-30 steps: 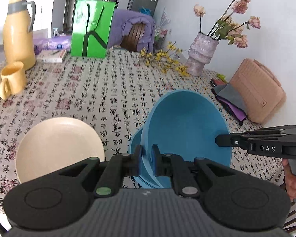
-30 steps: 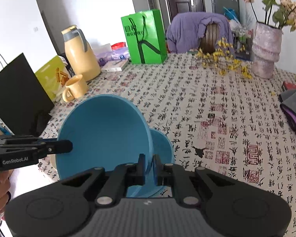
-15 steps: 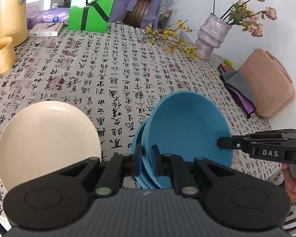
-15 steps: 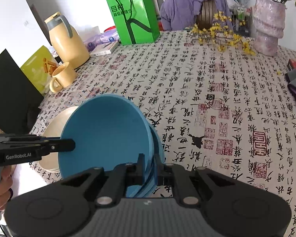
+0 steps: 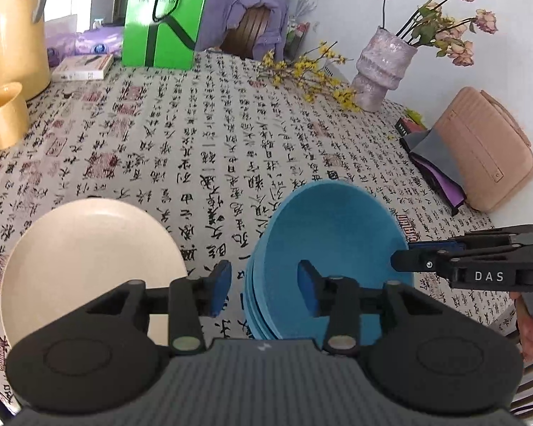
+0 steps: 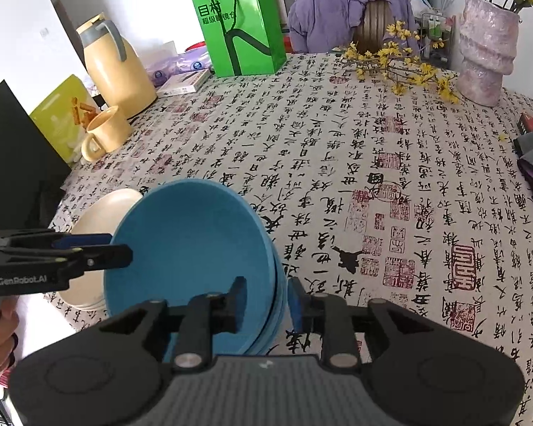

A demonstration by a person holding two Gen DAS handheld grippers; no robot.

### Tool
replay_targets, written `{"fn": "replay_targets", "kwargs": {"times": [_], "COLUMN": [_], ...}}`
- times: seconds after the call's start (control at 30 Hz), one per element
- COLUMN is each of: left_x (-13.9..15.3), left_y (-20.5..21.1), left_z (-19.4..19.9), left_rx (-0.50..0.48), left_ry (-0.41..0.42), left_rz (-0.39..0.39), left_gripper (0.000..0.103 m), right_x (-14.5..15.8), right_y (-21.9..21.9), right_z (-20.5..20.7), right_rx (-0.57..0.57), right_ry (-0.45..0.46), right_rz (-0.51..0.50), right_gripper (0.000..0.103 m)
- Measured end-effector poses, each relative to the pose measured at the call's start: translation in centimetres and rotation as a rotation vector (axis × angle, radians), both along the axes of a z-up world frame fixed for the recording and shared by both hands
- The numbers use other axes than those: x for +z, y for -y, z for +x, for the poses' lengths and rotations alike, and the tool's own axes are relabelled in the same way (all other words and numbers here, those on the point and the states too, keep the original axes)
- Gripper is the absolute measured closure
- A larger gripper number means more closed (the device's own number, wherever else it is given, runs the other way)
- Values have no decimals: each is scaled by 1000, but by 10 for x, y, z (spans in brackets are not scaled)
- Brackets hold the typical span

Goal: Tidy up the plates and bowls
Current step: 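Open both grippers and back away from the bowl stack, then close both grippers on the rim of the stacked blue bowls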

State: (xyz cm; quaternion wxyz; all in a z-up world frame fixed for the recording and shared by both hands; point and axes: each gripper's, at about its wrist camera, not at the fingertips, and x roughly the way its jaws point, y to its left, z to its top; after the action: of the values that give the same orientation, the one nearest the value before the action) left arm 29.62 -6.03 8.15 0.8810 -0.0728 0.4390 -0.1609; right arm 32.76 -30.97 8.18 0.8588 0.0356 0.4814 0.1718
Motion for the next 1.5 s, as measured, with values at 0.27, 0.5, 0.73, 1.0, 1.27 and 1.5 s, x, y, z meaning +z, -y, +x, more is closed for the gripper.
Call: {"fn": "replay_targets", "kwargs": {"times": [0.27,0.5,0.73,1.0,1.27,1.5], "left_x": [15,22,17,-5,-20,-25], "left_y": [1,7,0,-8,-21,-22], "left_z": [-23,-69,-124,-172,-191,-184], "left_rx": [-5,18,81,108,146,155], "left_ry": [122,314,438,484,465,455], "left_rz": [66,171,164,172,152,157], "left_gripper": [30,11,1,0,0,0], "right_x": [15,26,28,5,-19,-25], "right_y": [-1,2,-1,-6,0,-1], "right_z": [-16,-48,-101,-166,-206,-205], "right_rx": [-16,-42,-52,-98,-162,-157], "right_ry": [76,164,310,405,441,462], "right_rz": [-42,-37,-19,59,121,100], "right_gripper": [42,29,19,18,16,16]}}
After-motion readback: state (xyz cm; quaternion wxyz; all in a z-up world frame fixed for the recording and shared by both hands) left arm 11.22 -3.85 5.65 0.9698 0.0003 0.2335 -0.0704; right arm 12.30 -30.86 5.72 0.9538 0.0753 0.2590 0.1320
